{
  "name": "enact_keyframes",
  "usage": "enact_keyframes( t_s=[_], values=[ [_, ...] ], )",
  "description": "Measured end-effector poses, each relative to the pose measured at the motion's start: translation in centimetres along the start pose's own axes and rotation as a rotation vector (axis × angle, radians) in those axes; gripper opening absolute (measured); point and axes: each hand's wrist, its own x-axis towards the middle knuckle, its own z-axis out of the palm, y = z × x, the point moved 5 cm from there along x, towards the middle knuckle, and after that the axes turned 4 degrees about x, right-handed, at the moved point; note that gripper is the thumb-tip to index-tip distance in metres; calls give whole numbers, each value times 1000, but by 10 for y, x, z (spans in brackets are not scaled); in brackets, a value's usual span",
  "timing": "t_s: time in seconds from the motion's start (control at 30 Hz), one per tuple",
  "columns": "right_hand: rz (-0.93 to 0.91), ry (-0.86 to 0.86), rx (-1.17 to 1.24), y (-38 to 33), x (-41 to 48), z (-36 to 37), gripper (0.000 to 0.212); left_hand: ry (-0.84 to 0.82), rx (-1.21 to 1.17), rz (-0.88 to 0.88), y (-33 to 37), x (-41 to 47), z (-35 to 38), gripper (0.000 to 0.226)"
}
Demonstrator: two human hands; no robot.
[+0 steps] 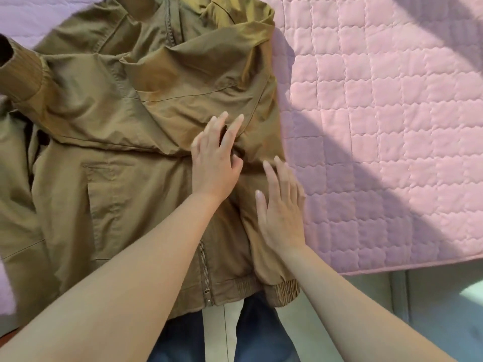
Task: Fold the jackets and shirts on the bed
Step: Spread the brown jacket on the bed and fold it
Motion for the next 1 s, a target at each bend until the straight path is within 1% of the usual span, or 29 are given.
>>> enact_keyframes(
  t_s=[0.03,0.07,0.1,0.13,0.17,0.23,0.27,0.33,0.37,0.43,0.5,0.53,0.57,0.6,0.63,0.7,0.73,0.77,0.83,0.87,0.9,0.97,1.0],
  values=[
    [2,3,-12,-1,21,0,58,-112,60,57,-8,3,7,68],
    [-5,-17,-27,-3,40,3,61,-248,111,55,-20,3,15,63],
    [-40,-60,-50,-6,56,8,63,-365,142,15,-38,0,21,61],
    [-98,-121,-80,-9,67,15,64,-433,173,-8,-55,-5,25,61],
    [-182,-193,-112,-11,74,23,65,-439,212,-11,-70,-11,24,59],
    [-315,-310,-183,-14,85,37,68,-336,235,-31,-94,-19,8,53],
    [-326,-340,-195,-16,91,40,69,-247,211,-81,-106,-22,-5,47],
    [-294,-372,-167,-23,105,43,70,-35,117,-237,-128,-26,-33,35],
    [-285,-400,-154,-31,111,46,69,64,54,-347,-140,-29,-46,33],
    [-227,-489,-137,-46,118,56,66,211,-170,-634,-166,-33,-62,42],
    [-80,-533,-140,-66,122,71,68,319,-508,-935,-198,-34,-71,61],
    [9,-547,-132,-77,123,78,69,357,-662,-1042,-215,-34,-72,69],
    [84,-574,-129,-83,121,85,70,365,-771,-1094,-224,-32,-73,73],
    [122,-607,-147,-92,117,94,70,367,-840,-1097,-235,-27,-75,75],
    [115,-635,-190,-103,114,102,71,360,-870,-1068,-246,-21,-78,77],
    [49,-649,-255,-123,108,115,70,329,-882,-1003,-262,-5,-87,76],
    [11,-645,-234,-132,107,120,68,317,-895,-986,-270,4,-91,73],
    [-20,-641,-161,-140,107,121,66,309,-907,-985,-275,13,-95,68],
    [-50,-623,83,-164,115,125,65,301,-923,-1018,-290,29,-105,47],
    [-32,-587,233,-175,121,122,68,312,-890,-1016,-295,34,-109,35],
    [-8,-532,371,-188,129,116,73,336,-822,-987,-297,39,-117,29],
    [17,-414,542,-216,144,104,84,408,-624,-857,-292,41,-132,31],
    [46,-400,627,-232,152,101,89,434,-528,-767,-284,40,-138,35]
  ],
)
